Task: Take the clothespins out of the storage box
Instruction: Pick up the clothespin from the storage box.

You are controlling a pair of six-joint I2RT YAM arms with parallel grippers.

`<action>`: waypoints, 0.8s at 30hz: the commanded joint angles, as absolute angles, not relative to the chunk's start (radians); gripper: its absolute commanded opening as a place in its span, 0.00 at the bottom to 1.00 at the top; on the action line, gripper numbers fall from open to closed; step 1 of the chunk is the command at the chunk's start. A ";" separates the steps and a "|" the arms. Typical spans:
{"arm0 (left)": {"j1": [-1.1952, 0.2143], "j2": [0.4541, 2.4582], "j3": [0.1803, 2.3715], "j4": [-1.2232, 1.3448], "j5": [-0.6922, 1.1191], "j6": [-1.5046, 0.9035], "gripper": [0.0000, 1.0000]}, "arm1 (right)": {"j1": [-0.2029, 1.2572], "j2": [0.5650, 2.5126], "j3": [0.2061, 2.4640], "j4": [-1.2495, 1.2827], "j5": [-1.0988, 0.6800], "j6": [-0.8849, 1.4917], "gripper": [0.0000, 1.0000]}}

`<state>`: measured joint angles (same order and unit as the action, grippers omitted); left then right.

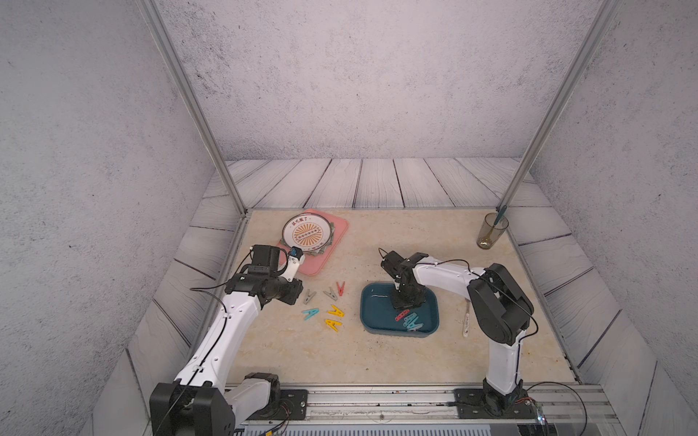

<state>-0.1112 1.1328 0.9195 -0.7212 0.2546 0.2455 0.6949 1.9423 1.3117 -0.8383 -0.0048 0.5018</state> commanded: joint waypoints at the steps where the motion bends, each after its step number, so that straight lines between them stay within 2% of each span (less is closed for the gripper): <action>1: -0.104 1.135 0.939 -0.725 0.250 0.241 0.37 | 0.695 1.987 1.324 -0.844 -0.015 0.494 0.35; 7: -0.103 1.135 0.935 -0.724 0.244 0.243 0.37 | 0.695 1.945 1.343 -0.856 -0.015 0.492 0.24; 16: -0.103 1.139 0.933 -0.719 0.245 0.241 0.37 | 0.695 1.877 1.362 -0.810 -0.133 0.496 0.21; 18: -0.104 1.138 0.933 -0.720 0.243 0.242 0.37 | 0.695 1.872 1.371 -0.839 -0.106 0.510 0.24; 24: -0.104 1.138 0.930 -0.720 0.242 0.241 0.37 | 0.696 1.840 1.340 -0.885 -0.064 0.571 0.39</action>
